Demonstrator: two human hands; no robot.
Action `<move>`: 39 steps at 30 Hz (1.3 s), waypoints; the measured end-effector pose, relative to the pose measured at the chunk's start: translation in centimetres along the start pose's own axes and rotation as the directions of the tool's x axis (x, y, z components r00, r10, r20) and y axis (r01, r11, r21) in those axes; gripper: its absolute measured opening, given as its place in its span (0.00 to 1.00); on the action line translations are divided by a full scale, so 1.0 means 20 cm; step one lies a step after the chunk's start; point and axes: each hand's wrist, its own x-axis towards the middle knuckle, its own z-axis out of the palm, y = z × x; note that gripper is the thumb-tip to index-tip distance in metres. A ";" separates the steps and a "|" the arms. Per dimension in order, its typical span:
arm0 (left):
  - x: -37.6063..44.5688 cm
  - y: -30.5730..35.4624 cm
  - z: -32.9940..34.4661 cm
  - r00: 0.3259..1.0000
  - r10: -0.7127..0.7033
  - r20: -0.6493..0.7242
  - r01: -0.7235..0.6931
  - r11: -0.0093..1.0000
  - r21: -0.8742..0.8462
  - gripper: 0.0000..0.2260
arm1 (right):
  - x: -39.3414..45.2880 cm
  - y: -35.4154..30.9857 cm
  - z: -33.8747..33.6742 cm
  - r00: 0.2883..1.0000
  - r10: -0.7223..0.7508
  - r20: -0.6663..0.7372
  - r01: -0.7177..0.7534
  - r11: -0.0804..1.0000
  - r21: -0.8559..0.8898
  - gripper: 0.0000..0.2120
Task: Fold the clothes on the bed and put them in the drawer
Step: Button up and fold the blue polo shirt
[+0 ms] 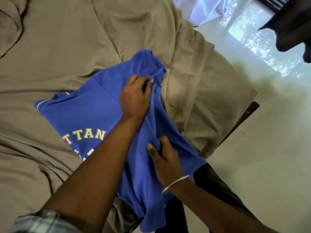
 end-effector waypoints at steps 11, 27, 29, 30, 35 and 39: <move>0.00 0.02 0.07 0.995 -0.038 -0.094 0.031 0.997 -0.074 0.14 | -0.18 0.44 -0.68 0.975 -0.198 0.105 0.221 0.929 -0.297 0.11; 0.00 0.13 0.03 0.997 -0.075 0.004 0.074 0.968 -0.238 0.17 | 0.00 0.79 -0.79 0.971 -0.015 0.237 0.162 0.771 -0.615 0.23; -0.13 0.10 -0.08 0.994 -0.047 -0.101 0.018 0.962 -0.273 0.14 | 0.00 0.78 -0.76 0.985 -0.110 0.133 0.167 0.801 -0.575 0.28; -0.24 0.09 -0.14 0.983 -0.052 -0.179 0.008 0.970 -0.241 0.13 | 0.00 0.78 -0.74 0.985 -0.146 0.091 0.172 0.828 -0.533 0.28; -1.07 -0.08 -0.30 0.875 -0.433 -0.215 0.426 0.901 -0.081 0.19 | 0.00 0.72 -0.68 0.968 -0.231 0.096 0.248 0.834 -0.493 0.20; -1.52 -0.05 -0.37 0.663 -0.736 -0.140 0.742 0.670 -0.010 0.29 | -0.03 0.70 -0.70 0.970 -0.215 0.111 0.241 0.818 -0.522 0.20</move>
